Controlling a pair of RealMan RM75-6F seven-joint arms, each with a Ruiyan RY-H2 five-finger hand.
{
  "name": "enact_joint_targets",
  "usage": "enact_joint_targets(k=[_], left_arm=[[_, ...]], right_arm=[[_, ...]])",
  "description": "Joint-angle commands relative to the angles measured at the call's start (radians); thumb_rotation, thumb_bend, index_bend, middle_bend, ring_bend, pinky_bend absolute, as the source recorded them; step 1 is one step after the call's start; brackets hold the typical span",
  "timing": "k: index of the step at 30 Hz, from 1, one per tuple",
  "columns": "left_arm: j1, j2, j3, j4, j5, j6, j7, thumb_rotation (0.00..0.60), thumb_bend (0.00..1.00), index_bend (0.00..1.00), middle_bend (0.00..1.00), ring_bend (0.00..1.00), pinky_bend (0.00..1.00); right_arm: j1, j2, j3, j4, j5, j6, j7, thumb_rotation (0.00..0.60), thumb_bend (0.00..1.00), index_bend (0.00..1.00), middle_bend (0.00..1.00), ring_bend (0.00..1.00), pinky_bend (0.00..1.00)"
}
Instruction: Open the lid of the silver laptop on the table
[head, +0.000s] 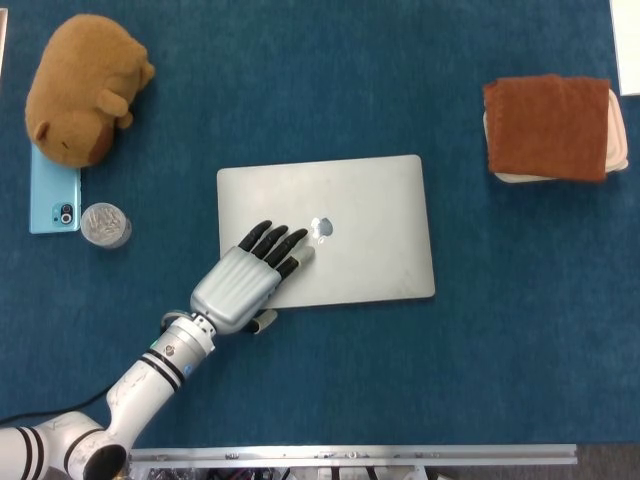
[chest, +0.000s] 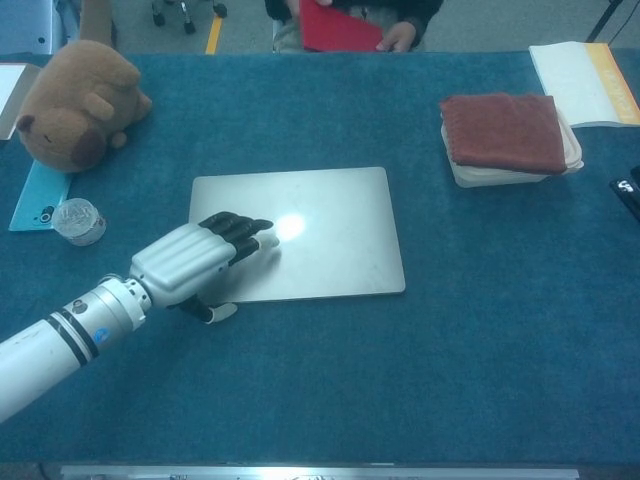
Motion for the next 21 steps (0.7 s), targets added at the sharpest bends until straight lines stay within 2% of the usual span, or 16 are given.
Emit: enact_joint_targets(k=[1, 21], left_arm=[[-0.002, -0.001, -0.002, 0.003, -0.002, 0.004, 0.000, 0.580, 0.29, 0.00, 0.00, 0.00, 0.00], [-0.034, -0.015, -0.030, 0.040, -0.041, 0.005, -0.001, 0.585, 0.29, 0.00, 0.00, 0.00, 0.00]], right_arm=[[0.000, 0.000, 0.000, 0.000, 0.000, 0.000, -0.001, 0.600, 0.29, 0.13, 0.15, 0.08, 0.09], [-0.004, 0.002, 0.002, -0.007, 0.001, 0.005, -0.002, 0.600, 0.29, 0.13, 0.15, 0.08, 0.09]])
